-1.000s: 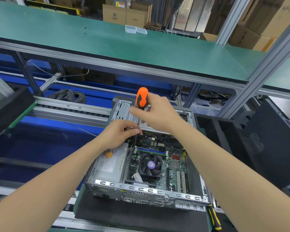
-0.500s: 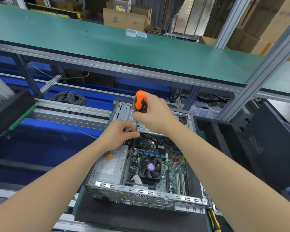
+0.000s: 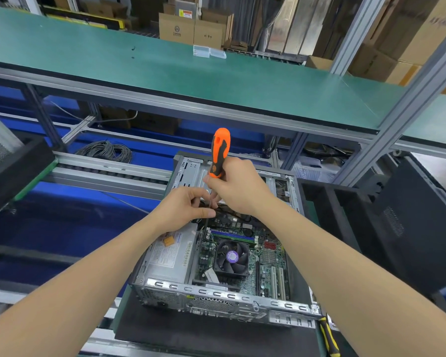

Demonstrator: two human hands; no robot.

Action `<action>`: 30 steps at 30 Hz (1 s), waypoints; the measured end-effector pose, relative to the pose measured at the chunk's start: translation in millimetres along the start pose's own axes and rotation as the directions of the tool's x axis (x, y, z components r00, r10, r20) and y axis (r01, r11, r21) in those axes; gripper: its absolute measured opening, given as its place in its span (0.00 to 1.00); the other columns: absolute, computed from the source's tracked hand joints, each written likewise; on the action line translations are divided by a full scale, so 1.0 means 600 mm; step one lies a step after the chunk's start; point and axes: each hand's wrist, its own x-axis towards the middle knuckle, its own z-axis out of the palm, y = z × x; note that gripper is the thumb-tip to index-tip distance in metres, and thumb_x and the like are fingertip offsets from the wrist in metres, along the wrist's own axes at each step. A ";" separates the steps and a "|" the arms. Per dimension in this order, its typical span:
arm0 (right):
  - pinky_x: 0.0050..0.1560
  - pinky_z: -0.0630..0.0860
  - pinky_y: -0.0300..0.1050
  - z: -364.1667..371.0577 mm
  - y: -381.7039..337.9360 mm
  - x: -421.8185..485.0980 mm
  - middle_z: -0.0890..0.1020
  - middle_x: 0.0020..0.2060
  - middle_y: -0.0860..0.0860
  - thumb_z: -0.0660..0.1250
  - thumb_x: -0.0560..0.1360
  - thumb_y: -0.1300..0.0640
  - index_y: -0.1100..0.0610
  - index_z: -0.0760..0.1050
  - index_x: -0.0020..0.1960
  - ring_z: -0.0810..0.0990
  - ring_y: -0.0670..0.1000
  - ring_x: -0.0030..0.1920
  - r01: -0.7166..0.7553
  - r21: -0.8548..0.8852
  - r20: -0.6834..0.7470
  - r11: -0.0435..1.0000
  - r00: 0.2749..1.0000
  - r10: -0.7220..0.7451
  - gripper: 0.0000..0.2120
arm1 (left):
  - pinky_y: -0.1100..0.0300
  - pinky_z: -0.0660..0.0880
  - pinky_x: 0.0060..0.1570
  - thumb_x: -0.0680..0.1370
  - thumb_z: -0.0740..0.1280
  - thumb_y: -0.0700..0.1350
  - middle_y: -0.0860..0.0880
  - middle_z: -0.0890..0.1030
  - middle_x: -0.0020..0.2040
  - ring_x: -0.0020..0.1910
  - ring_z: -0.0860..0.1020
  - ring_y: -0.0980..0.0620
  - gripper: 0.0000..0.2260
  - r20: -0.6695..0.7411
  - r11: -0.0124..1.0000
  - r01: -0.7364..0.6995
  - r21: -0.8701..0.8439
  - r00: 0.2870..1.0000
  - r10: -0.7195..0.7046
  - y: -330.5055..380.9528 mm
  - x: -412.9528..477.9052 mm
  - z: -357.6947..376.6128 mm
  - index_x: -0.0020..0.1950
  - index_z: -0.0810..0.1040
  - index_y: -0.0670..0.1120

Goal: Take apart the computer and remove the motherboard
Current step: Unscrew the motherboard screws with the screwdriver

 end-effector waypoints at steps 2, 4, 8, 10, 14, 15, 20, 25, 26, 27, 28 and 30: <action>0.51 0.81 0.56 -0.007 -0.001 0.001 0.85 0.38 0.55 0.68 0.81 0.53 0.60 0.75 0.48 0.85 0.57 0.43 0.008 -0.001 -0.010 1.000 1.000 -0.008 0.09 | 0.60 0.59 0.32 0.74 0.78 0.53 0.55 0.62 0.26 0.27 0.61 0.57 0.06 0.009 1.000 0.001 -0.005 1.000 -0.001 -0.003 0.001 0.001 0.48 0.83 0.59; 0.51 0.81 0.56 -0.014 -0.002 0.000 0.85 0.38 0.55 0.67 0.81 0.53 0.60 0.76 0.49 0.85 0.56 0.42 0.011 0.006 -0.022 1.000 1.000 -0.011 0.09 | 0.58 0.61 0.34 0.74 0.78 0.53 0.55 0.63 0.26 0.27 0.62 0.57 0.07 0.019 1.000 0.000 -0.004 1.000 0.000 -0.003 0.000 0.001 0.48 0.83 0.60; 0.48 0.83 0.53 -0.029 -0.004 -0.005 0.85 0.34 0.52 0.68 0.82 0.54 0.61 0.76 0.49 0.85 0.46 0.33 0.015 0.050 -0.042 0.999 0.999 -0.013 0.10 | 0.57 0.65 0.36 0.74 0.76 0.49 0.55 0.65 0.29 0.29 0.65 0.58 0.10 0.101 0.999 -0.041 0.002 0.994 0.041 -0.001 -0.006 -0.008 0.52 0.81 0.60; 0.47 0.83 0.51 -0.038 -0.006 -0.009 0.85 0.32 0.51 0.68 0.82 0.55 0.61 0.76 0.49 0.84 0.44 0.30 0.014 0.065 -0.046 0.998 0.999 -0.011 0.09 | 0.55 0.66 0.38 0.73 0.70 0.43 0.54 0.66 0.30 0.30 0.66 0.57 0.12 0.142 0.995 -0.027 -0.098 0.989 0.040 0.002 -0.010 -0.014 0.53 0.80 0.56; 0.46 0.83 0.49 -0.054 -0.010 -0.015 0.85 0.32 0.51 0.67 0.82 0.55 0.61 0.76 0.48 0.85 0.44 0.30 0.011 0.077 -0.049 0.997 0.999 -0.008 0.10 | 0.58 0.67 0.39 0.70 0.62 0.42 0.55 0.69 0.32 0.34 0.67 0.56 0.11 0.092 0.972 0.038 -0.231 0.996 -0.017 0.010 -0.014 -0.011 0.50 0.78 0.49; 0.46 0.84 0.50 -0.058 -0.011 -0.017 0.85 0.32 0.51 0.67 0.82 0.55 0.61 0.76 0.48 0.85 0.45 0.30 0.010 0.086 -0.049 0.996 0.999 -0.005 0.09 | 0.58 0.67 0.40 0.70 0.61 0.42 0.55 0.69 0.32 0.34 0.67 0.55 0.10 0.084 0.972 0.040 -0.232 0.996 -0.021 0.013 -0.015 -0.009 0.49 0.78 0.49; 0.44 0.84 0.50 -0.080 -0.015 -0.026 0.85 0.32 0.50 0.68 0.82 0.56 0.61 0.78 0.47 0.85 0.47 0.30 0.003 0.121 -0.063 0.993 0.998 0.004 0.09 | 0.57 0.67 0.36 0.69 0.63 0.41 0.55 0.70 0.29 0.31 0.69 0.56 0.09 0.123 0.999 0.034 -0.036 0.992 -0.029 0.027 -0.023 -0.005 0.43 0.78 0.54; 0.44 0.84 0.48 -0.104 -0.018 -0.035 0.86 0.31 0.52 0.67 0.82 0.56 0.62 0.79 0.46 0.86 0.48 0.31 -0.001 0.132 -0.072 0.991 0.997 0.011 0.10 | 0.62 0.66 0.34 0.69 0.66 0.41 0.56 0.67 0.27 0.29 0.66 0.57 0.07 0.243 0.996 0.007 0.093 0.970 -0.030 0.038 -0.032 -0.003 0.40 0.77 0.53; 0.44 0.84 0.47 -0.108 -0.019 -0.038 0.86 0.31 0.52 0.67 0.82 0.56 0.61 0.79 0.45 0.86 0.48 0.30 0.001 0.130 -0.076 0.991 0.997 0.009 0.10 | 0.64 0.65 0.33 0.69 0.66 0.41 0.56 0.67 0.27 0.29 0.66 0.57 0.07 0.269 0.994 -0.001 0.113 0.963 -0.030 0.040 -0.034 -0.003 0.39 0.77 0.54; 0.44 0.84 0.46 -0.112 -0.019 -0.040 0.86 0.31 0.52 0.67 0.82 0.56 0.61 0.79 0.45 0.86 0.48 0.30 0.004 0.130 -0.080 0.992 0.997 0.007 0.10 | 0.65 0.65 0.32 0.69 0.67 0.42 0.57 0.68 0.27 0.29 0.66 0.58 0.06 0.297 0.990 -0.014 0.140 0.955 -0.029 0.041 -0.036 -0.003 0.39 0.77 0.54; 0.43 0.84 0.44 -0.116 -0.018 -0.042 0.86 0.31 0.52 0.67 0.82 0.56 0.61 0.79 0.45 0.86 0.48 0.30 0.005 0.130 -0.083 0.992 0.997 0.005 0.10 | 0.66 0.66 0.32 0.68 0.67 0.43 0.57 0.70 0.28 0.29 0.68 0.58 0.06 0.322 0.984 -0.031 0.174 0.946 -0.028 0.044 -0.038 -0.002 0.39 0.78 0.55; 0.41 0.83 0.42 -0.124 -0.017 -0.047 0.86 0.31 0.51 0.67 0.82 0.55 0.61 0.79 0.44 0.86 0.48 0.30 0.005 0.132 -0.088 0.991 0.996 0.007 0.11 | 0.69 0.67 0.33 0.68 0.69 0.45 0.58 0.75 0.34 0.32 0.72 0.60 0.06 0.355 0.964 -0.079 0.255 0.935 -0.017 0.045 -0.042 0.002 0.39 0.80 0.56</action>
